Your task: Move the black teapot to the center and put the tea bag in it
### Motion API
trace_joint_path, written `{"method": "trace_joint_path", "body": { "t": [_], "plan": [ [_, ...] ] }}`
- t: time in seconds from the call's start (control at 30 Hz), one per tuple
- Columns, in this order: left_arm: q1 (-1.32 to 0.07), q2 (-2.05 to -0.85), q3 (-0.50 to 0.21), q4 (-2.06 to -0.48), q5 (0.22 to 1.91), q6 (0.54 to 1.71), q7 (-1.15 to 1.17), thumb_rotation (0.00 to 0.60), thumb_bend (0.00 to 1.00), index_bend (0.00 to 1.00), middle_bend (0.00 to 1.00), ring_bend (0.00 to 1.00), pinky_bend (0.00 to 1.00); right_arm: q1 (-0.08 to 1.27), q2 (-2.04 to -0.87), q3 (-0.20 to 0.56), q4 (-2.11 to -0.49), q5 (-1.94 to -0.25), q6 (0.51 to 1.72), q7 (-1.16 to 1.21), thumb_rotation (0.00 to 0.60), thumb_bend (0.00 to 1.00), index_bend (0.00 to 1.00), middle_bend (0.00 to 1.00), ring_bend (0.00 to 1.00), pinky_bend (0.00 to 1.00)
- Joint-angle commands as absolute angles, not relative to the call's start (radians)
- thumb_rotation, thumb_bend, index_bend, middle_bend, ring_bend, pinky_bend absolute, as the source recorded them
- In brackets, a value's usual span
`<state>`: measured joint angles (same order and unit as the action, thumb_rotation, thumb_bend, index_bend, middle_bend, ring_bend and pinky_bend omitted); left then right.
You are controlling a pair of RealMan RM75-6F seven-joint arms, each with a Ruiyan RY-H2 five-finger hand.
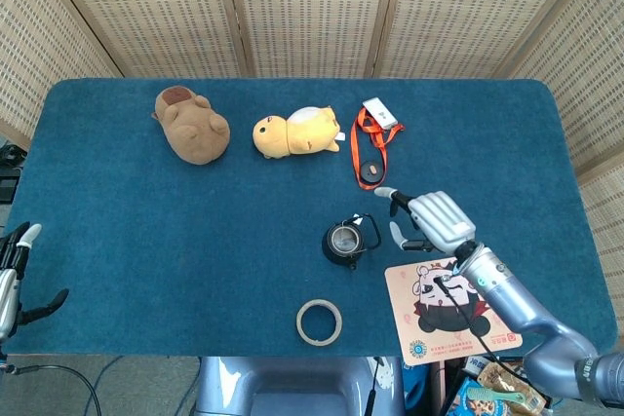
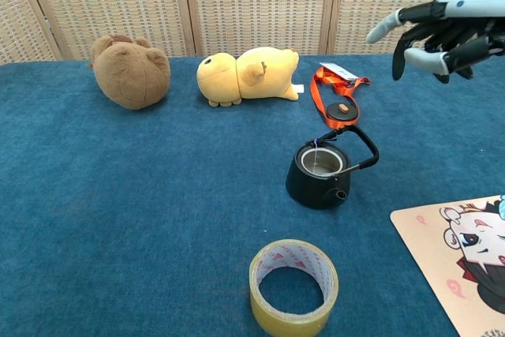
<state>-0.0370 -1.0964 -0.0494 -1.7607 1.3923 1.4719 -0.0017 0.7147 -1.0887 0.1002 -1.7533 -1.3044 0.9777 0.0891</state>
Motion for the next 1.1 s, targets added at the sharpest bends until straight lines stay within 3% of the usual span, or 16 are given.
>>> {"method": "trace_joint_path", "body": {
  "t": [0.03, 0.07, 0.13, 0.2, 0.4, 0.67, 1.1],
  "plan": [
    [-0.035, -1.097, -0.051, -1.762, 1.394, 1.478, -0.005, 0.6, 0.26, 0.0, 0.0, 0.0, 0.0, 0.632, -1.104, 0.107, -1.755, -1.313, 1.109, 0.031, 0.322, 0.68, 0.19, 0.41, 0.55, 0.66],
    [-0.035, -1.097, -0.052, -1.762, 1.395, 1.479, -0.005, 0.6, 0.26, 0.0, 0.0, 0.0, 0.0, 0.616, -1.108, 0.107, -1.755, -1.316, 1.137, 0.017, 0.324, 0.67, 0.19, 0.39, 0.53, 0.66],
    [-0.035, -1.099, -0.051, -1.765, 1.397, 1.479, -0.001, 0.6, 0.26, 0.0, 0.0, 0.0, 0.0, 0.58, -1.12, 0.107, -1.753, -1.323, 1.202, -0.013, 0.387, 0.65, 0.19, 0.36, 0.49, 0.64],
    [-0.035, -1.099, -0.049, -1.771, 1.402, 1.479, 0.007, 0.6, 0.26, 0.0, 0.0, 0.0, 0.0, 0.55, -1.131, 0.104, -1.746, -1.332, 1.253, -0.038, 0.502, 0.65, 0.19, 0.33, 0.45, 0.63],
    [-0.037, -1.11, -0.037, -1.775, 1.439, 1.489, 0.031, 0.6, 0.26, 0.0, 0.0, 0.0, 0.0, 0.467, -1.163, 0.092, -1.728, -1.361, 1.38, -0.093, 0.594, 0.63, 0.19, 0.3, 0.34, 0.61],
    [-0.035, -1.123, -0.029, -1.771, 1.47, 1.503, 0.044, 0.6, 0.26, 0.0, 0.0, 0.0, 0.0, 0.372, -1.179, 0.069, -1.696, -1.384, 1.488, -0.205, 0.6, 0.6, 0.19, 0.24, 0.2, 0.34],
    [-0.022, -1.139, -0.009, -1.767, 1.537, 1.55, 0.128, 0.6, 0.26, 0.0, 0.0, 0.0, 0.0, 0.275, -1.187, 0.028, -1.659, -1.405, 1.516, -0.258, 0.599, 0.58, 0.19, 0.24, 0.19, 0.3]
  ]
}}
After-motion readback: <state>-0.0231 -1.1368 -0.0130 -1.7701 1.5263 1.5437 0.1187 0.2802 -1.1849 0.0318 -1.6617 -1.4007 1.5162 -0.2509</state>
